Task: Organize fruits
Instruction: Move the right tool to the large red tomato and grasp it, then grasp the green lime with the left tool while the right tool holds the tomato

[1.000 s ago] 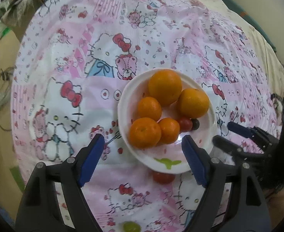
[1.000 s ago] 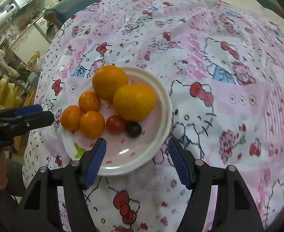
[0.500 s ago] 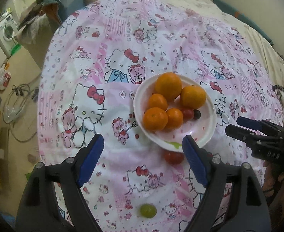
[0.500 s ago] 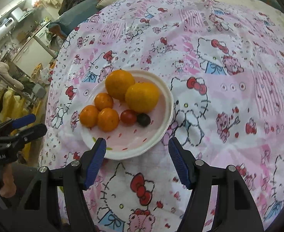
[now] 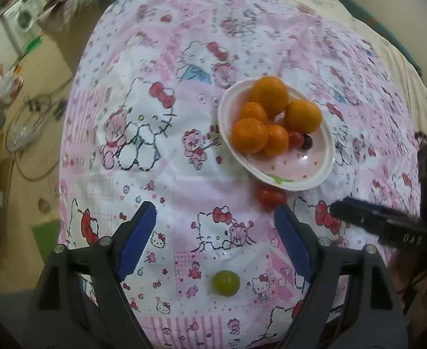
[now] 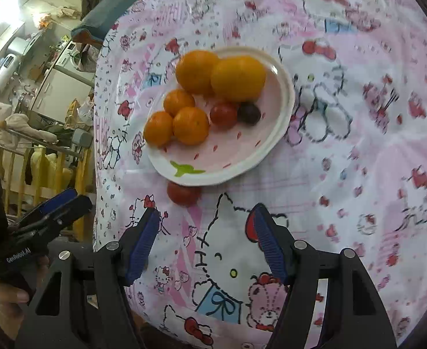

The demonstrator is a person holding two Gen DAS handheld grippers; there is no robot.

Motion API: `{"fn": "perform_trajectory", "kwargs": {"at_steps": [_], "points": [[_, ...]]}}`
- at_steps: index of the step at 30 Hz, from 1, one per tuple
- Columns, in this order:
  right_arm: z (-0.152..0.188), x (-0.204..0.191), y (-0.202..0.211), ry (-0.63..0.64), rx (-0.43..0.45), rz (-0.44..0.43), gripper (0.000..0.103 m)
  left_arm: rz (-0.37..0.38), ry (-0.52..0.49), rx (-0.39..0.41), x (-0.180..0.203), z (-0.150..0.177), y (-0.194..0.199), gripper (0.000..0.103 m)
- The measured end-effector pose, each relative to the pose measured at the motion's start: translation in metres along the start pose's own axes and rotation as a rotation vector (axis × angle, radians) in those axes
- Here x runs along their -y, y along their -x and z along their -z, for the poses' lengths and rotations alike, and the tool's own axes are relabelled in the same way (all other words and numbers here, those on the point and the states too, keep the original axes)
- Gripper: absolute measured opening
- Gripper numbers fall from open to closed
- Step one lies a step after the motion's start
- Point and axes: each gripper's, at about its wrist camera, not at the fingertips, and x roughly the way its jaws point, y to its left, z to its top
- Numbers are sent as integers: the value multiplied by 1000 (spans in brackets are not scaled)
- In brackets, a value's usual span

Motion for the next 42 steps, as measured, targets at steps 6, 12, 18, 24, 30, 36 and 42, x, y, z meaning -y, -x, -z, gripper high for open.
{"fn": "perform_trajectory", "kwargs": {"at_steps": [6, 12, 18, 24, 30, 36, 42], "points": [[-1, -7, -37, -32, -66, -6, 69, -6, 51, -34, -9, -2, -10, 81], [-11, -21, -70, 5, -88, 34, 60, -21, 41, -36, -11, -2, -9, 81], [-17, -34, -82, 59, -72, 57, 40, -38, 47, -47, -20, -1, -12, 81], [-16, -34, -76, 81, -78, 54, 39, -29, 76, -65, -26, -3, -16, 81], [-8, -30, -63, 76, -75, 27, 39, -47, 59, -46, -24, -1, -14, 81], [1, -25, -35, 59, -37, 9, 39, -79, 28, -24, -21, 6, -10, 81], [9, -19, 5, 65, 7, 0, 39, -52, 4, -11, -16, 9, -1, 81]]}}
